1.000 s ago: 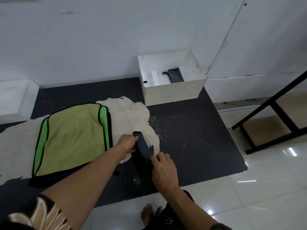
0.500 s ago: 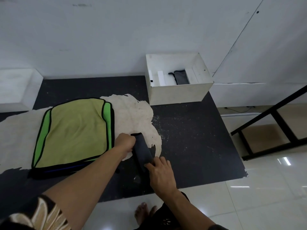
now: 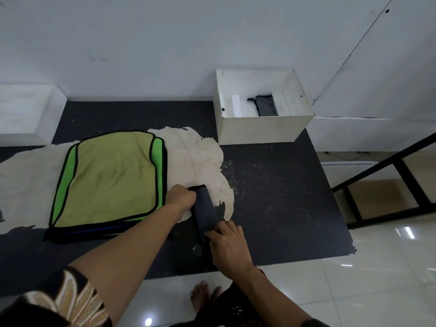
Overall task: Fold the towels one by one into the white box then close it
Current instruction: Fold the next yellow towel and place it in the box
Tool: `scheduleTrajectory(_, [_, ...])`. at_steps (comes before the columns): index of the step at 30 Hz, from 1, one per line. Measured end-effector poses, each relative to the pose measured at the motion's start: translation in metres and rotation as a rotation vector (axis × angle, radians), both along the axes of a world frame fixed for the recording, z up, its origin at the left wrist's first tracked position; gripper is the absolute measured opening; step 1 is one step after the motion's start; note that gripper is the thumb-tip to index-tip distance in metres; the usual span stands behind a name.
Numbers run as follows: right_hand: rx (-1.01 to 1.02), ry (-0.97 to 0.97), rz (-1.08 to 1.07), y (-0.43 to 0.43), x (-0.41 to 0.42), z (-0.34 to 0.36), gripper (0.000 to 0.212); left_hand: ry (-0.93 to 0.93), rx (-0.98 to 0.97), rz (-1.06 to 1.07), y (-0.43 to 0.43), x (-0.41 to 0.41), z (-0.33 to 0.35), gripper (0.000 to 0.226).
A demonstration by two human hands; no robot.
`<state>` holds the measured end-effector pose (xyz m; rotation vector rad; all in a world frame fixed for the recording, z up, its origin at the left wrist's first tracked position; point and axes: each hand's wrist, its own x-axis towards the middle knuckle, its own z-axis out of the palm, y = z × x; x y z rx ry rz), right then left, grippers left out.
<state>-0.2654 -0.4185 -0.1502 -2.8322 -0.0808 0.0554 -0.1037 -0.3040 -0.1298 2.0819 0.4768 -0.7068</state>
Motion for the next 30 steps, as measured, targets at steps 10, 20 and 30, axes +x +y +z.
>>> scheduleTrajectory(10, [0.439,0.137,-0.507,-0.012,0.033,0.013,0.011,-0.360,0.270,-0.092,0.000,-0.021,0.006,0.043])
scheduleTrajectory(20, [0.372,0.312,-0.523,-0.010,0.059,0.012,0.028,-0.658,0.485,-0.970,0.013,-0.073,-0.015,0.057])
scheduleTrajectory(30, [0.365,0.379,-0.508,-0.002,0.060,0.011,0.038,-0.430,0.712,-1.022,0.025,-0.066,-0.023,0.092])
